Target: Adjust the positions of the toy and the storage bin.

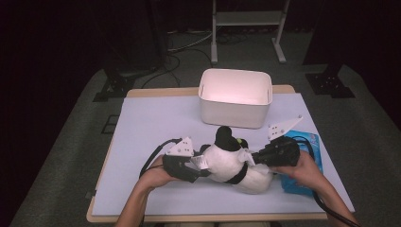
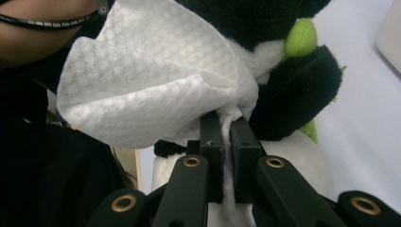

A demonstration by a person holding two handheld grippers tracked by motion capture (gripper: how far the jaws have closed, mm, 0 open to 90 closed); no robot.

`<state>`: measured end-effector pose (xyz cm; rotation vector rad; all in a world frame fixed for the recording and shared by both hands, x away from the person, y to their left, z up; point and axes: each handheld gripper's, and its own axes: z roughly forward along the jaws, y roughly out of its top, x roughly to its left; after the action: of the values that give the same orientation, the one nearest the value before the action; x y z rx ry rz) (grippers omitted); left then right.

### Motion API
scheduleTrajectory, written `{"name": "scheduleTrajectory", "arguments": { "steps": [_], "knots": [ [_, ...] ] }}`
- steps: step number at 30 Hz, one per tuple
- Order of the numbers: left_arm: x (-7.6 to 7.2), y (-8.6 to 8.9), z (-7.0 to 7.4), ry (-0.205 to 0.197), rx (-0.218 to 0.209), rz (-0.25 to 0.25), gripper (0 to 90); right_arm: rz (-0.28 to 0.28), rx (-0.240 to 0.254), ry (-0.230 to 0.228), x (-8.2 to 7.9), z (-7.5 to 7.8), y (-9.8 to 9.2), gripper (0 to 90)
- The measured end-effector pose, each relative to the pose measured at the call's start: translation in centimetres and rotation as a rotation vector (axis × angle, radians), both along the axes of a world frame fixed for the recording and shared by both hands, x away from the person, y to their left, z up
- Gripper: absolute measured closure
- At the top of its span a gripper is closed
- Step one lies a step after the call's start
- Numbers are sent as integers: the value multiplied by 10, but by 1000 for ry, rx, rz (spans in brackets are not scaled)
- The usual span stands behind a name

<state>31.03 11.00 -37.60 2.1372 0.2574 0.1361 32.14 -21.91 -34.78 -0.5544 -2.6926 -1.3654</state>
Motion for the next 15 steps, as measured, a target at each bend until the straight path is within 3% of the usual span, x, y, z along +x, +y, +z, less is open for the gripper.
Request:
{"name": "scheduleTrajectory", "arguments": {
  "steps": [8, 15],
  "knots": [
    [-2, 13, 17, -45, -22, 19, 409, 8, 34, -6, 3, 2, 8, 855],
    [-2, 20, 20, -44, -45, 26, 409, 7, 42, -39, 4, 11, 12, 855]
  ]
}}
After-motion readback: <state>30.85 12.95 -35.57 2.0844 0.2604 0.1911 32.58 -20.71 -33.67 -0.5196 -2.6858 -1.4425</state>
